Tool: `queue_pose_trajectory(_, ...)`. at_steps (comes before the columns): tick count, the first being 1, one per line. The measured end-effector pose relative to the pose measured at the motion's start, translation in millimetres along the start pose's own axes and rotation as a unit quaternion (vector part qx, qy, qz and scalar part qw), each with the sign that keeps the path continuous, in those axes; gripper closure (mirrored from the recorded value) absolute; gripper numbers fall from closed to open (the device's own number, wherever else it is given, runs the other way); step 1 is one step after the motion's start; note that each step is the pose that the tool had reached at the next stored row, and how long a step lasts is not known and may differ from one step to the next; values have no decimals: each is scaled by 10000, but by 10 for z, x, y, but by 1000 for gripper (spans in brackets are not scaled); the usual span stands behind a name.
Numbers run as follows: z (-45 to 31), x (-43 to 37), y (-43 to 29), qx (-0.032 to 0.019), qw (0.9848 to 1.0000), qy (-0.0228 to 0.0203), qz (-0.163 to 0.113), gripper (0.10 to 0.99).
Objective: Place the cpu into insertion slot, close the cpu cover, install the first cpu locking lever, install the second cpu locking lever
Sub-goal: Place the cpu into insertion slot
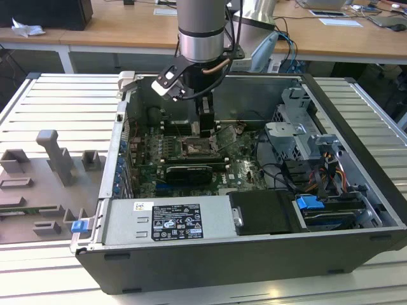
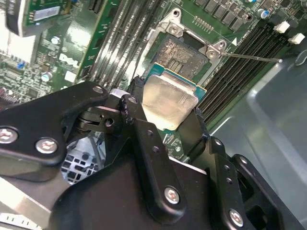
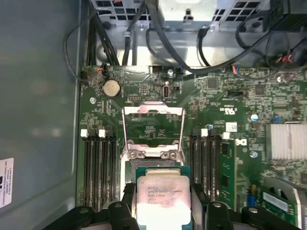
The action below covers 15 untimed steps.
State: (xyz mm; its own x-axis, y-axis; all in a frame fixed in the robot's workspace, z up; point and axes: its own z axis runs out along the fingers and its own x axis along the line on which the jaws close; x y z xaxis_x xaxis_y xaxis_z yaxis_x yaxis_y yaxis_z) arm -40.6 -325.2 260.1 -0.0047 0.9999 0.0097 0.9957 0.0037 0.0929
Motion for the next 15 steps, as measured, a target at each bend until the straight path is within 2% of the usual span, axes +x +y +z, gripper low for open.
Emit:
queue_pose_trajectory(9, 174, 7, -74, 0, 10000, 0, 0, 545)
queue_pose_trajectory(15, 348, 8, -90, -2, 10000, -1, -1, 545)
